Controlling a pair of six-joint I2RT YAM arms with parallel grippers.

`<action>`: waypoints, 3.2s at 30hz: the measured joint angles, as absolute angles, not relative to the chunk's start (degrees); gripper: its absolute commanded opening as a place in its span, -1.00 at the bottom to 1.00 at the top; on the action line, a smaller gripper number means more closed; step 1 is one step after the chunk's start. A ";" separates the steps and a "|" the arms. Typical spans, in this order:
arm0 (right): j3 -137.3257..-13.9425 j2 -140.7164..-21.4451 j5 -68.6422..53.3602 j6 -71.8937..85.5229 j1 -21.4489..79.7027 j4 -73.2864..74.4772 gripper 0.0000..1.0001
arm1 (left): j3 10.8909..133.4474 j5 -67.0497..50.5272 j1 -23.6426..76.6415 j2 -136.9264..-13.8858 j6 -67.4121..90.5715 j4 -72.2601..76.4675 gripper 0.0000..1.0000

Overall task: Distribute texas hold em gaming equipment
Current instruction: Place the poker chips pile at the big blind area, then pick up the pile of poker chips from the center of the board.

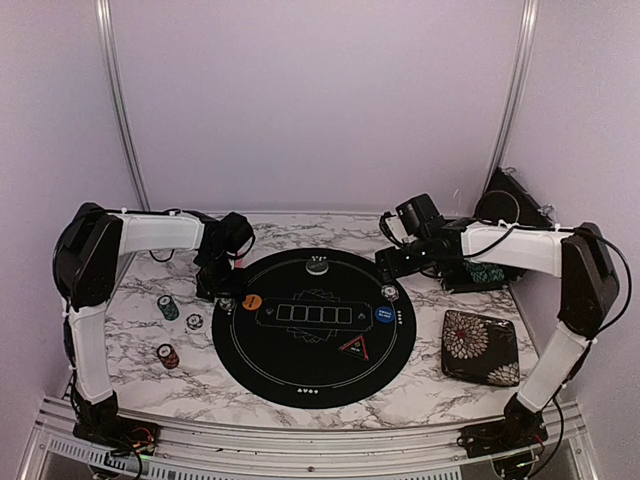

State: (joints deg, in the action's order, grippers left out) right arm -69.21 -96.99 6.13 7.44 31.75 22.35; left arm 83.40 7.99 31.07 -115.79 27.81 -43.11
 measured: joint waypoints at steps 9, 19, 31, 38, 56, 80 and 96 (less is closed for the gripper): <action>-69.08 -97.62 6.63 7.49 31.16 23.09 0.50 | 83.18 7.99 31.07 -114.67 27.81 -43.18 0.49; -69.08 -97.62 6.26 7.49 31.16 23.14 0.50 | 77.34 7.99 30.85 -107.07 28.53 -43.33 0.49; -69.08 -97.62 5.06 7.49 31.66 23.11 0.50 | 68.01 8.01 29.04 -100.20 30.96 -43.92 0.47; -69.08 -97.60 4.99 7.49 32.05 23.11 0.50 | 66.98 7.97 28.36 -100.14 31.07 -43.77 0.46; -69.08 -97.60 5.02 7.70 32.36 23.16 0.49 | 66.22 7.46 25.89 -100.16 30.39 -42.50 0.40; -69.08 -97.60 5.04 7.70 32.53 23.20 0.49 | 63.55 5.93 24.10 -102.35 29.95 -40.21 0.22; -69.08 -97.60 5.06 7.70 32.53 23.20 0.49 | 62.54 4.21 23.92 -102.87 29.47 -38.24 -0.17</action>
State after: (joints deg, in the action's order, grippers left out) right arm -69.08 -97.60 5.06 7.70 32.53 23.20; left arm 62.54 4.21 23.92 -102.87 29.47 -38.24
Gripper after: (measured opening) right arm 0.746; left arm 0.443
